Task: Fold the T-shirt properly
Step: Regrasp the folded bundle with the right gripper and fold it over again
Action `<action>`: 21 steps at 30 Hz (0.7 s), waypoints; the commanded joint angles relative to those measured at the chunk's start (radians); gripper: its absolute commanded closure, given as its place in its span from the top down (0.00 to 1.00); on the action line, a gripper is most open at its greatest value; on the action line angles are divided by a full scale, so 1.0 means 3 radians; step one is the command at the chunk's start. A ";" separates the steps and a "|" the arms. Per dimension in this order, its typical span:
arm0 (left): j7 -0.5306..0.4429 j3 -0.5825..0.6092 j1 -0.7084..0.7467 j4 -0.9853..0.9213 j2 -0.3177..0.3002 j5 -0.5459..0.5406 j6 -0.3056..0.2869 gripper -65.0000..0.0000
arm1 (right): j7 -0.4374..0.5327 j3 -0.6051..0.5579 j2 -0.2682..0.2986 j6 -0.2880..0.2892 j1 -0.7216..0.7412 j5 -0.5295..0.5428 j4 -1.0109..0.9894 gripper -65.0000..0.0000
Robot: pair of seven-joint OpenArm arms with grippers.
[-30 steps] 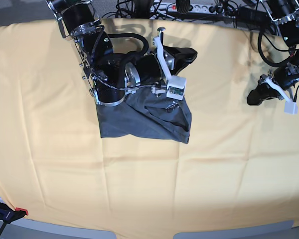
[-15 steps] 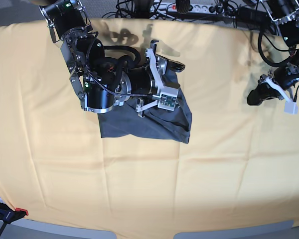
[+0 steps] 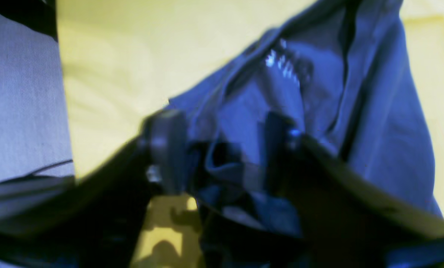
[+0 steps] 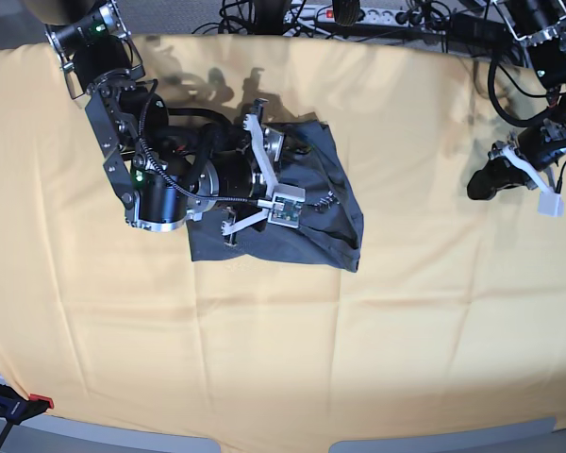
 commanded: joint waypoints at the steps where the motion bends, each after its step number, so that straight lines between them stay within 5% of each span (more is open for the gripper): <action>1: -0.0038 -0.0018 -0.0036 0.0052 -0.0064 -0.0079 -0.0027 0.00 | 0.0075 0.0015 0.0009 0.0005 0.0064 0.0037 0.0047 0.39; 4: -0.0039 -0.0018 -0.0036 0.0052 -0.0062 -0.0080 -0.0027 0.00 | 0.0089 0.0015 0.0014 0.0005 0.0064 0.0039 0.0047 0.25; 18: -0.0020 -0.0018 -0.0034 0.0052 -0.0064 -0.0093 -0.0024 0.00 | 0.0154 0.0003 0.0015 0.0005 -0.0224 0.0038 0.0047 0.33; 21: -0.0013 -0.0018 -0.0022 0.0052 -0.0064 -0.0106 -0.0025 0.00 | 0.0244 0.0004 0.0013 0.0005 -0.0219 0.0038 0.0047 0.17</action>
